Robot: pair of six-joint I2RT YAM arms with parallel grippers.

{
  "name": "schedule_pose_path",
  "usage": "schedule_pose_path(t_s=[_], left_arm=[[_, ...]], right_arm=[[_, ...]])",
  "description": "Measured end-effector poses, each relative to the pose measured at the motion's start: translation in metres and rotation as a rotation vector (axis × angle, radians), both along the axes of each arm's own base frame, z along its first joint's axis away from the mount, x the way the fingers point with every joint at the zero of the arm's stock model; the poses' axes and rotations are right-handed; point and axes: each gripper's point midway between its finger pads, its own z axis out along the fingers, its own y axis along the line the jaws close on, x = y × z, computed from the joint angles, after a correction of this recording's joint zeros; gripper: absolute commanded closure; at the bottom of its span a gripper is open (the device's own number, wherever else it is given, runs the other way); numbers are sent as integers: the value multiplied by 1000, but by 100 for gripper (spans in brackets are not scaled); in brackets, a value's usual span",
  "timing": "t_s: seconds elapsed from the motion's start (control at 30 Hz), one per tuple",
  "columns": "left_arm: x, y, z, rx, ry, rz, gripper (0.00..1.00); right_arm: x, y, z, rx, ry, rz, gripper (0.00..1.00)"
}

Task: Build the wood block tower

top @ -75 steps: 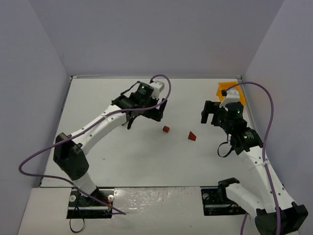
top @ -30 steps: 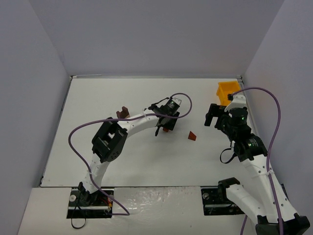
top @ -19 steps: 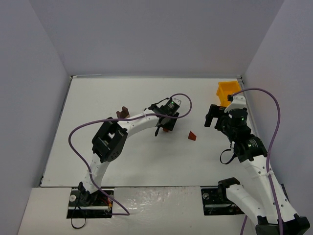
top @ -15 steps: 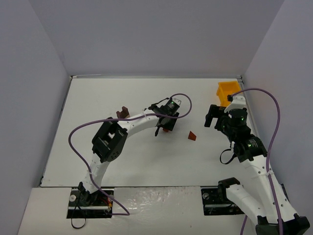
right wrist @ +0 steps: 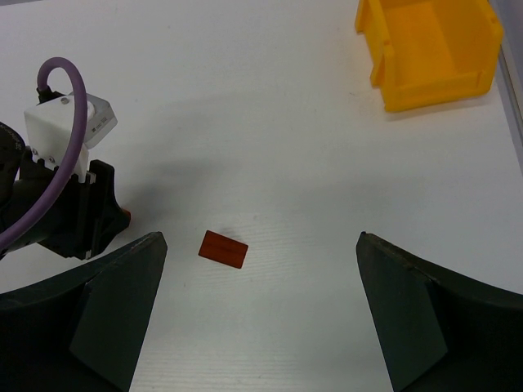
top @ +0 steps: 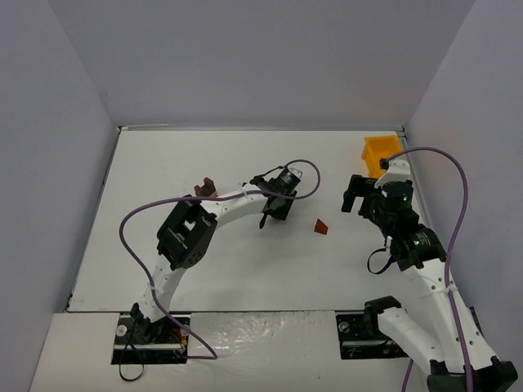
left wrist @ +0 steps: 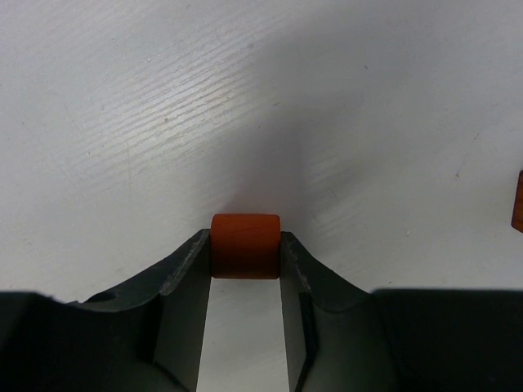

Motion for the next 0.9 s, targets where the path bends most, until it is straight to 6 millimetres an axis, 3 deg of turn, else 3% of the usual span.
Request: schedule_pose_path(t_s=[0.13, 0.2, 0.37, 0.47, 0.57, 0.73, 0.83, 0.9], left_arm=[[0, 0, 0, 1, 1, 0, 84], [-1, 2, 1, 5, 2, -1, 93], [-5, 8, 19, 15, -7, -21, 97], [-6, 17, 50, 6, -43, -46, 97], [-6, 34, 101, -28, -101, -82, 97], [3, 91, 190, -96, -222, -100, 97], [13, 128, 215, -95, -261, -85, 97], [18, 151, 215, -63, -257, -90, 99]], right_arm=[[0, 0, 0, 0, 0, 0, 0], [0, 0, 0, 0, 0, 0, 0], [0, 0, 0, -1, 1, 0, 0], [0, 0, -1, -2, 2, 3, 0], [1, 3, -3, -1, 11, 18, 0], [2, 7, -9, -10, 34, 50, 0], [4, 9, -12, -14, 48, 67, 0], [4, 11, -14, -17, 52, 76, 0]])
